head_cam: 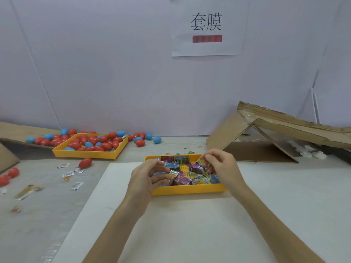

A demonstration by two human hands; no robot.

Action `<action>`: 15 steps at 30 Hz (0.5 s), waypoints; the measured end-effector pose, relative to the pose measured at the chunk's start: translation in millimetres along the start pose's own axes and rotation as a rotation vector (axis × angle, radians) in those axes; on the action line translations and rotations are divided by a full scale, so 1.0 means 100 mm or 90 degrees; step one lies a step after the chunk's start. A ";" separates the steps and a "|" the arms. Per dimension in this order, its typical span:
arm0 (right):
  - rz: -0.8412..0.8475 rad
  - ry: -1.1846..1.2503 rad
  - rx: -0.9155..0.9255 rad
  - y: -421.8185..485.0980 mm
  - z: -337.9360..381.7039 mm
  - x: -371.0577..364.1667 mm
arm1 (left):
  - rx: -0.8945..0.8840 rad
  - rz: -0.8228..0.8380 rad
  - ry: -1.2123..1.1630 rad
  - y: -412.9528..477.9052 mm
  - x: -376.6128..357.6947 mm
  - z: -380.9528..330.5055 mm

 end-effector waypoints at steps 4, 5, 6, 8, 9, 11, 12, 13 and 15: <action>0.093 -0.247 0.158 -0.10 0.12 -0.17 | -0.094 -0.078 0.129 -0.03 0.06 -0.07; 0.115 -0.261 0.177 -0.13 0.14 -0.22 | -0.133 -0.098 0.180 -0.04 0.06 -0.10; 0.138 -0.266 0.190 -0.16 0.15 -0.28 | -0.177 -0.119 0.238 -0.05 0.05 -0.12; 0.200 -0.275 0.196 -0.21 0.16 -0.40 | -0.273 -0.165 0.361 -0.09 0.04 -0.16; 0.237 -0.285 0.195 -0.23 0.15 -0.47 | -0.314 -0.191 0.410 -0.10 0.04 -0.18; 0.291 -0.309 0.193 -0.29 0.14 -0.57 | -0.350 -0.240 0.473 -0.07 0.11 -0.22; 0.300 -0.312 0.189 -0.30 0.14 -0.59 | -0.341 -0.262 0.495 -0.02 0.17 -0.25; 0.300 -0.310 0.182 -0.30 0.14 -0.60 | -0.323 -0.285 0.512 0.03 0.26 -0.30; 0.289 -0.297 0.169 -0.29 0.13 -0.58 | -0.285 -0.340 0.533 0.17 0.52 -0.40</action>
Point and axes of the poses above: each hand's wrist, its own y-axis towards the middle knuckle, its own x-axis out of the back of the hand, z = x × y, the point moved 6 cm from there along y, towards the middle knuckle, and after that the axes turned 11 degrees about x, right-handed, at the moved point
